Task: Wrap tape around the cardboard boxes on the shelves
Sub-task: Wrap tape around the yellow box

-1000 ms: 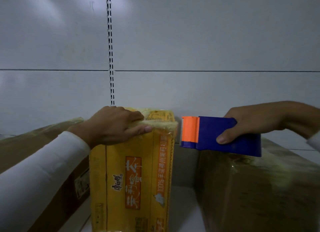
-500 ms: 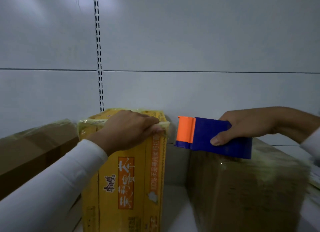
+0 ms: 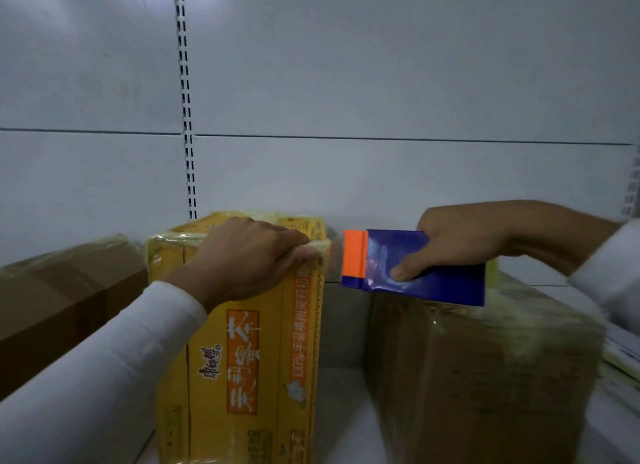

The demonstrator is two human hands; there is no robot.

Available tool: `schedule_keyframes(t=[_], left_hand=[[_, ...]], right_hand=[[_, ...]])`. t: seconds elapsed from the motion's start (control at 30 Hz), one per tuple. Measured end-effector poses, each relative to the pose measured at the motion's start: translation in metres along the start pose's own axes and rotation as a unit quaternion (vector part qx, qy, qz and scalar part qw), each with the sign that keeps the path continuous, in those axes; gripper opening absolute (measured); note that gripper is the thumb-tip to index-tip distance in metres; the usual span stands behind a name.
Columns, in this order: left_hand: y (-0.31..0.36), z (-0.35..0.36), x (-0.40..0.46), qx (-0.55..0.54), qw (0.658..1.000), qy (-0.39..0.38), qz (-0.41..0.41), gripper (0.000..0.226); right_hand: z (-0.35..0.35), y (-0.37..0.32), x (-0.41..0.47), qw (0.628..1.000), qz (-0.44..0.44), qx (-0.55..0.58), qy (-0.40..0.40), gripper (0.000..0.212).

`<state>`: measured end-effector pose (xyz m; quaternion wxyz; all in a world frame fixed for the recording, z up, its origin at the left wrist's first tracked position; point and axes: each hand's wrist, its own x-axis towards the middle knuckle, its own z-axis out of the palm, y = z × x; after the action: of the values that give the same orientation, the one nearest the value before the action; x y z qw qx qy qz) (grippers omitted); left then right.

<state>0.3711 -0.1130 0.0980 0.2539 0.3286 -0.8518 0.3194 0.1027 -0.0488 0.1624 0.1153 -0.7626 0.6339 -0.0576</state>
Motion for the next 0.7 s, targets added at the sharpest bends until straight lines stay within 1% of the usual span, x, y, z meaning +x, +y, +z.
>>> schedule_keyframes(t=[0.1, 0.13, 0.2, 0.23, 0.27, 0.3, 0.33, 0.4, 0.43, 0.47, 0.57, 0.6, 0.7], left_hand=[[-0.001, 0.001, 0.002, 0.0, 1.0, 0.003, 0.004, 0.073], [-0.002, 0.0, 0.001, 0.0, 1.0, 0.004, 0.003, 0.075], [-0.003, -0.002, -0.003, -0.009, 1.0, 0.008, 0.003, 0.076], [-0.002, -0.004, -0.005, -0.019, 1.0, 0.009, 0.004, 0.075], [-0.002, -0.004, -0.007, -0.029, 1.0, 0.008, 0.007, 0.074], [-0.003, -0.005, -0.007, -0.035, 0.999, 0.005, 0.004, 0.073], [-0.004, -0.007, -0.007, -0.042, 0.999, 0.002, -0.01, 0.074], [0.001, -0.012, -0.002, -0.041, 0.998, -0.029, -0.048, 0.086], [0.007, -0.013, 0.004, -0.029, 0.997, -0.044, -0.065, 0.09], [0.014, -0.015, 0.011, -0.01, 0.995, -0.051, -0.085, 0.088], [0.04, -0.009, 0.024, 0.048, 0.982, -0.035, -0.181, 0.07], [0.048, -0.003, 0.025, 0.067, 0.977, -0.027, -0.201, 0.063], [0.06, 0.006, 0.024, 0.112, 0.976, 0.001, -0.187, 0.042]], right_hand=[[0.0, -0.021, 0.008, 0.996, 0.005, -0.075, 0.039, 0.045], [0.001, -0.025, 0.01, 0.991, 0.016, -0.117, 0.055, 0.044], [0.008, -0.018, 0.015, 0.963, 0.053, -0.235, 0.118, 0.043], [0.012, -0.006, 0.017, 0.949, 0.077, -0.27, 0.147, 0.043], [0.017, 0.006, 0.016, 0.946, 0.099, -0.265, 0.16, 0.044], [0.019, 0.018, 0.016, 0.952, 0.11, -0.233, 0.165, 0.047], [0.018, 0.025, 0.016, 0.957, 0.106, -0.209, 0.169, 0.05], [0.019, 0.034, 0.01, 0.965, 0.085, -0.171, 0.18, 0.052], [0.018, 0.034, 0.006, 0.969, 0.072, -0.145, 0.186, 0.052], [0.019, 0.035, 0.005, 0.972, 0.059, -0.125, 0.192, 0.052], [0.021, 0.036, 0.003, 0.973, 0.033, -0.084, 0.213, 0.055], [0.021, 0.036, 0.002, 0.973, 0.026, -0.061, 0.221, 0.056], [0.025, 0.036, -0.004, 0.974, 0.004, 0.0, 0.227, 0.047]])
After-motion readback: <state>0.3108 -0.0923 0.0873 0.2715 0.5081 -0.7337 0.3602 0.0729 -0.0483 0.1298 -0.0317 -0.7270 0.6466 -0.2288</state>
